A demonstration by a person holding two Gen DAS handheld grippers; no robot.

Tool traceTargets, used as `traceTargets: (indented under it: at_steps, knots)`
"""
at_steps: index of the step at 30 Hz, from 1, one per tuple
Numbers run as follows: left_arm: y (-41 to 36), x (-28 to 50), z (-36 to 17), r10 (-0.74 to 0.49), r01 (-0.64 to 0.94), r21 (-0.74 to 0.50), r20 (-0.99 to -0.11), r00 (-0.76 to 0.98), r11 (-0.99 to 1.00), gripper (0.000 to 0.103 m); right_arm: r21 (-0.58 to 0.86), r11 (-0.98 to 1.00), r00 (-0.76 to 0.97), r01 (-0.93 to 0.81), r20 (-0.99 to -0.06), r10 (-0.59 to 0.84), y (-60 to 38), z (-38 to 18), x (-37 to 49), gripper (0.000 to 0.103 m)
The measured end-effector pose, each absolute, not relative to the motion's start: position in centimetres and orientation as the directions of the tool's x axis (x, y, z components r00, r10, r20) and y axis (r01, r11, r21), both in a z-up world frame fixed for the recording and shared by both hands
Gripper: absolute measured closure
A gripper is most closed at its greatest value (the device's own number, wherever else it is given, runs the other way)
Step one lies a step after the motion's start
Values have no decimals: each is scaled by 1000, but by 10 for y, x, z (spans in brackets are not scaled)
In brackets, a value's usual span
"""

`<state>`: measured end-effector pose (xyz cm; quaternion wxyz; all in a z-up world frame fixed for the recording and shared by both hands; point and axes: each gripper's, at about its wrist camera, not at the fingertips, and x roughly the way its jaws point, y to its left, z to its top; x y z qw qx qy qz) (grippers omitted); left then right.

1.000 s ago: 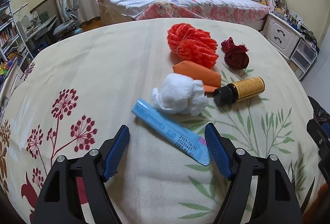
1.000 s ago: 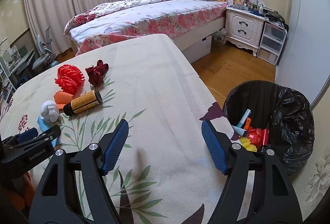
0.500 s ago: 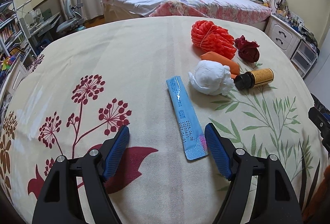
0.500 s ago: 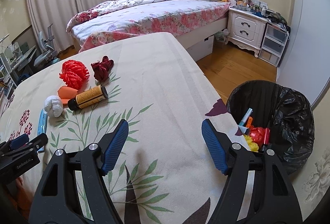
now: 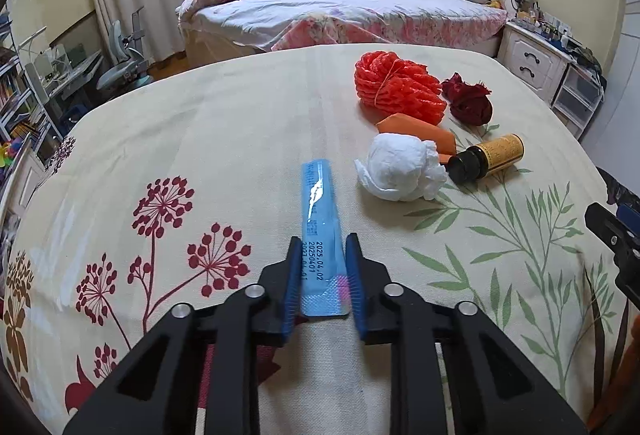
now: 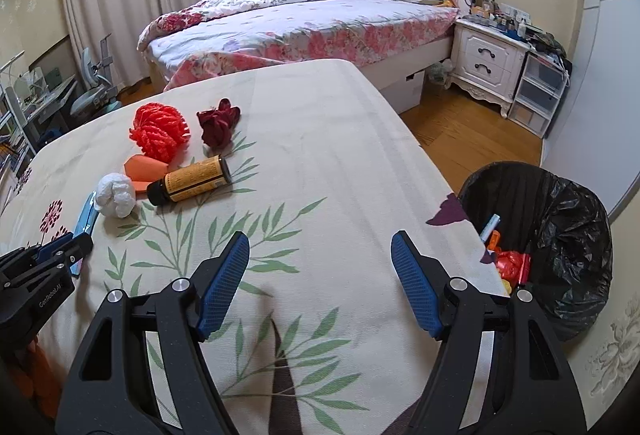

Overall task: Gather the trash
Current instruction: 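Grasp the gold-and-black bottle with the right tool while the left holds the blue tube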

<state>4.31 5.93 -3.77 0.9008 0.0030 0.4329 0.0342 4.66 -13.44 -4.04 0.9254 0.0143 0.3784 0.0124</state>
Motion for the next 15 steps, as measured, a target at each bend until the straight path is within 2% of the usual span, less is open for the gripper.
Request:
traceTargets:
  at_steps: [5,10,12,13,15]
  knots:
    - [72,39,-37,55,-77,8,-778,626,997,81,21,999,712,-38,-701,42,-120,-39,52,31]
    - [90,35,-34,97,-116,30,-766,635,993,81,14,995,696,-94,-714,76,-97,-42,63,31]
    - [98,34,-33,119,-135,42,-760,638,990,81,24,991,674,-130,-731,107,-86,-45,70,28]
    - [103,34,-33,127,-144,44,-759,639,989,81,24,989,668,-144,-735,114,-80,-45,72,22]
    - [112,33,-33,137,-159,44,-758,638,986,81,16,988,667,-157,-736,118,-72,-45,76,22]
